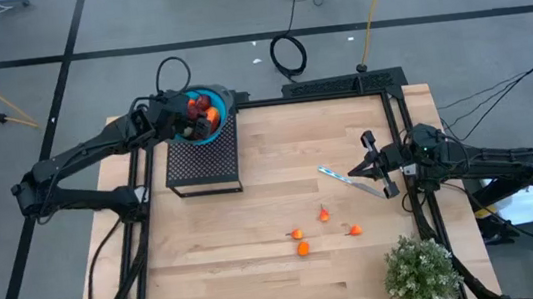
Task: Pick & Place Fruit
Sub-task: Put the orange into the blue strainer bowl on the shelf
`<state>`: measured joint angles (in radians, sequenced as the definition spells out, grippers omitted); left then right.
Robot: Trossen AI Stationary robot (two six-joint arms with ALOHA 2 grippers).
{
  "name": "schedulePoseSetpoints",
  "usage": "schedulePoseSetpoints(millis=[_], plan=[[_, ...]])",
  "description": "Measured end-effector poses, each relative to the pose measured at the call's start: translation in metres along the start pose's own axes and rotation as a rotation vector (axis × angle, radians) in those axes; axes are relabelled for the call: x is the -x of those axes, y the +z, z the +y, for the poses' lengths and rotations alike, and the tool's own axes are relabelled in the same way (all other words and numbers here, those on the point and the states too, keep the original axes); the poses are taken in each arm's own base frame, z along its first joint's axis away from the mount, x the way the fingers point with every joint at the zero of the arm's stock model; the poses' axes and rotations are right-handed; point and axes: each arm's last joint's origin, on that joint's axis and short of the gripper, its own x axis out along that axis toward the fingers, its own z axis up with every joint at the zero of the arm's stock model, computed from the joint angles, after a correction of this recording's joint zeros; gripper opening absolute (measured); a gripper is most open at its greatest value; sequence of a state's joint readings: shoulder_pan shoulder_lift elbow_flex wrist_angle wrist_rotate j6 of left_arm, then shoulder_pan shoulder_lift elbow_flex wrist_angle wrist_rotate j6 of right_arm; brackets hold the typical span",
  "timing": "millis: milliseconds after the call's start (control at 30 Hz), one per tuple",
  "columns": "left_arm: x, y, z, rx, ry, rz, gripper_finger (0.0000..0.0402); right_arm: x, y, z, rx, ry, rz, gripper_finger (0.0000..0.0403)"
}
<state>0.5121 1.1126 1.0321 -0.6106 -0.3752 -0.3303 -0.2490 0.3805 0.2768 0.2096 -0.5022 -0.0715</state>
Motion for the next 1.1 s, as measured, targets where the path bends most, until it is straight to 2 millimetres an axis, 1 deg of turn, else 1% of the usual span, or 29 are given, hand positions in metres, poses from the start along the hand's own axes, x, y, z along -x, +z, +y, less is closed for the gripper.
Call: schedulePoseSetpoints(millis=[333, 567, 767, 900, 1100], plan=[[0.0, 0.0, -0.001, -0.037, -0.018, 0.005, 0.0317, 0.0, 0.0, 0.0, 0.071, 0.0, 0.001, 0.0], [0.002, 0.002, -0.004, -0.036, -0.092, -0.011, 0.0308, 0.0, -0.001, 0.0, 0.071, 0.001, 0.005, 0.0], [0.016, 0.003, -0.012, -0.064, -0.165, -0.069, 0.03, 0.0, -0.001, 0.0, 0.07, 0.001, 0.005, 0.0], [0.031, 0.004, -0.019, -0.088, -0.231, -0.129, 0.0296, 0.0, -0.001, 0.0, 0.069, 0.001, 0.005, 0.0], [0.051, 0.0, -0.037, -0.179, -0.379, -0.185, 0.0296, 0.0, -0.001, 0.0, 0.069, 0.001, 0.005, 0.0]])
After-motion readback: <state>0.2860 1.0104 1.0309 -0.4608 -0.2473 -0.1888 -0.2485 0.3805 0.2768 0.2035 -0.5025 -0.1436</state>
